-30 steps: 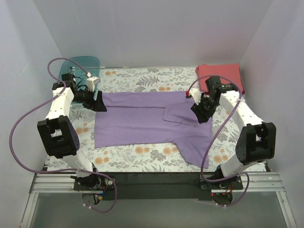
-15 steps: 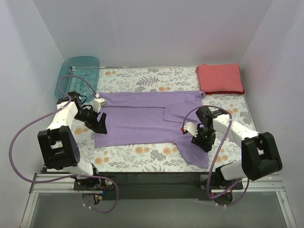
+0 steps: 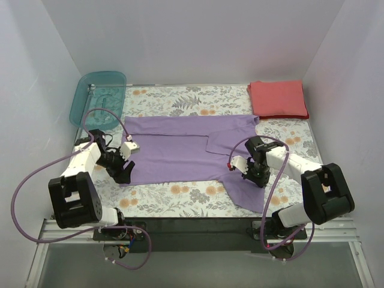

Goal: Fold and stack the t-shirts
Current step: Fold the tshirt

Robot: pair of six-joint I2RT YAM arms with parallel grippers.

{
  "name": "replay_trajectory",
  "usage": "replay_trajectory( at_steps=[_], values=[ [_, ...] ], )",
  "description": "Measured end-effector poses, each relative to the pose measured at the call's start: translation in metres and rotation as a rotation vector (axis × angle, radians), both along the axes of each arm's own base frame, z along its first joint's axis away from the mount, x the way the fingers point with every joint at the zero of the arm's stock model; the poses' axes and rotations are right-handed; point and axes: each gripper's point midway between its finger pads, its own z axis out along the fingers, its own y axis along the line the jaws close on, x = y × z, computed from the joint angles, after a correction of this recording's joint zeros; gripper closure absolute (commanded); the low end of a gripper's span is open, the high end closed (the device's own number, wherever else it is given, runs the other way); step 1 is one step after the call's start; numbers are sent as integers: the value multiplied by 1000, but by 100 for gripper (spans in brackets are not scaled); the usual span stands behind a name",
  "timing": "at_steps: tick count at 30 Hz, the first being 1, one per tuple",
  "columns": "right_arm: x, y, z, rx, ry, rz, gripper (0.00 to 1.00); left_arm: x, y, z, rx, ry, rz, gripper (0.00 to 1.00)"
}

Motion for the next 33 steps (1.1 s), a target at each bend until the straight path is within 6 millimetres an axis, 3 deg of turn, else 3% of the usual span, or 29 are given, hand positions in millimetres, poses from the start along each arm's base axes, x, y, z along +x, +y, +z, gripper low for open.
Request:
replay_trajectory(
  at_steps=[8, 20, 28, 33],
  values=[
    [1, 1, 1, 4, -8, -3, 99, -15, 10, -12, 83, -115, -254, 45],
    [4, 1, 2, 5, -22, -4, 99, -25, 22, -42, 153, -135, -421, 59],
    [6, 1, 8, 15, -53, -4, 99, -15, 27, -44, 216, -240, -461, 93],
    [8, 2, 24, 43, -119, -4, 99, -16, 27, -43, 217, -242, -468, 100]
  ],
)
